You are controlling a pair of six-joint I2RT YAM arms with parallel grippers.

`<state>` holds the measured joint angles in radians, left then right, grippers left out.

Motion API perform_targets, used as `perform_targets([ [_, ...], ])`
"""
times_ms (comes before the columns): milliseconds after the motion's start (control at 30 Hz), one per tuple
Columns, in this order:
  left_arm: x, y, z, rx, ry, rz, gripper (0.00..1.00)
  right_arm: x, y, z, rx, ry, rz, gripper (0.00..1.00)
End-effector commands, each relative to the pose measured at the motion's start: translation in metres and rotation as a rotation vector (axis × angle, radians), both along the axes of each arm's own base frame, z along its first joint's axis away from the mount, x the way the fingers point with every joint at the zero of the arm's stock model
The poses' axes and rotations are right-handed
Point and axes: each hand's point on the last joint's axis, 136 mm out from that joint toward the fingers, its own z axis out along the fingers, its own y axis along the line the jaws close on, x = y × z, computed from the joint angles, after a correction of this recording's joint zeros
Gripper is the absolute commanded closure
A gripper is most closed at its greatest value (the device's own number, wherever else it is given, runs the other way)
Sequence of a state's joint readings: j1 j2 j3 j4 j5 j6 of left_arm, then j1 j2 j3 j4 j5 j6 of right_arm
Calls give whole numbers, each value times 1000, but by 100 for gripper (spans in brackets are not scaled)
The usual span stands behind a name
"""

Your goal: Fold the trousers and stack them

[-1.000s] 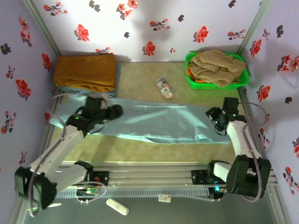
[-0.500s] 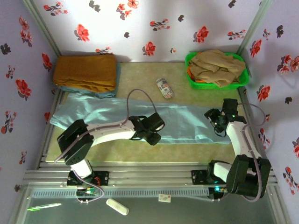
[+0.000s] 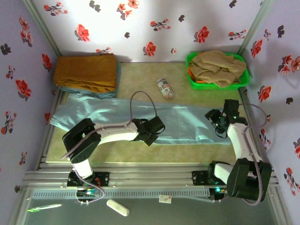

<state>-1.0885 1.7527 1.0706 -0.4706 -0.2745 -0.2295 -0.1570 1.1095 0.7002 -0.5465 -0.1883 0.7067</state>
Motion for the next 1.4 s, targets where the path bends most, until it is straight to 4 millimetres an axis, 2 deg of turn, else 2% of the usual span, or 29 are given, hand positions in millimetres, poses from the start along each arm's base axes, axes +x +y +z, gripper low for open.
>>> perform_targets([
  [0, 4, 10, 20, 0, -64, 11, 100, -5, 2, 0, 0, 2, 10, 34],
  [200, 3, 13, 33, -33, -88, 1, 100, -6, 2, -4, 6, 5, 7, 35],
  [233, 4, 13, 32, -30, -86, 3, 87, -6, 2, -4, 8, 6, 6, 34],
  [267, 3, 12, 30, -24, -80, 2, 66, -5, 3, -5, 11, 5, 5, 34],
  [300, 3, 11, 26, -13, -67, -6, 54, -5, 3, -5, 13, 4, 6, 35],
  [333, 2, 9, 21, 1, -54, -11, 44, -5, 3, -5, 15, 5, 6, 34],
  [400, 1, 7, 12, 33, -42, -25, 38, -5, 5, -4, 22, 4, 7, 34],
  [500, 4, 9, 2, 63, -50, -27, 38, -6, 7, -2, 29, -5, 16, 34],
  [533, 6, 11, 0, 75, -60, -23, 42, -7, 7, -2, 32, -8, 16, 34],
  [667, 15, 18, 0, 116, -115, 6, 88, -11, 15, 1, 46, -27, 45, 35],
  [733, 17, 19, 6, 112, -127, 19, 98, -16, 24, 2, 42, -30, 77, 35],
  [767, 17, 17, 9, 102, -125, 22, 100, -18, 29, 3, 38, -32, 95, 36],
  [900, 14, 8, 33, 25, -117, 28, 98, -33, 64, -3, 36, -34, 205, 39],
  [933, 15, 8, 40, 12, -124, 29, 88, -38, 71, -5, 34, -34, 224, 40],
  [1033, 12, 14, 50, 8, -129, 32, 78, -50, 83, -7, 8, -41, 274, 43],
  [1067, 10, 16, 52, 7, -125, 32, 82, -53, 84, -6, -5, -44, 281, 43],
  [1100, 8, 17, 52, 2, -119, 31, 93, -55, 84, -6, -11, -45, 284, 44],
  [1133, 6, 19, 53, -1, -110, 27, 100, -56, 85, -4, -12, -51, 288, 44],
  [1267, -2, 21, 49, -9, -78, 19, 100, -56, 84, -3, -24, -54, 301, 43],
  [1300, -3, 20, 47, -9, -68, 15, 93, -56, 84, -4, -31, -51, 303, 42],
  [1333, -3, 18, 44, -10, -59, 18, 66, -55, 83, -4, -37, -51, 305, 40],
  [1367, -4, 16, 41, -10, -49, 16, 53, -54, 83, -3, -39, -51, 308, 39],
])
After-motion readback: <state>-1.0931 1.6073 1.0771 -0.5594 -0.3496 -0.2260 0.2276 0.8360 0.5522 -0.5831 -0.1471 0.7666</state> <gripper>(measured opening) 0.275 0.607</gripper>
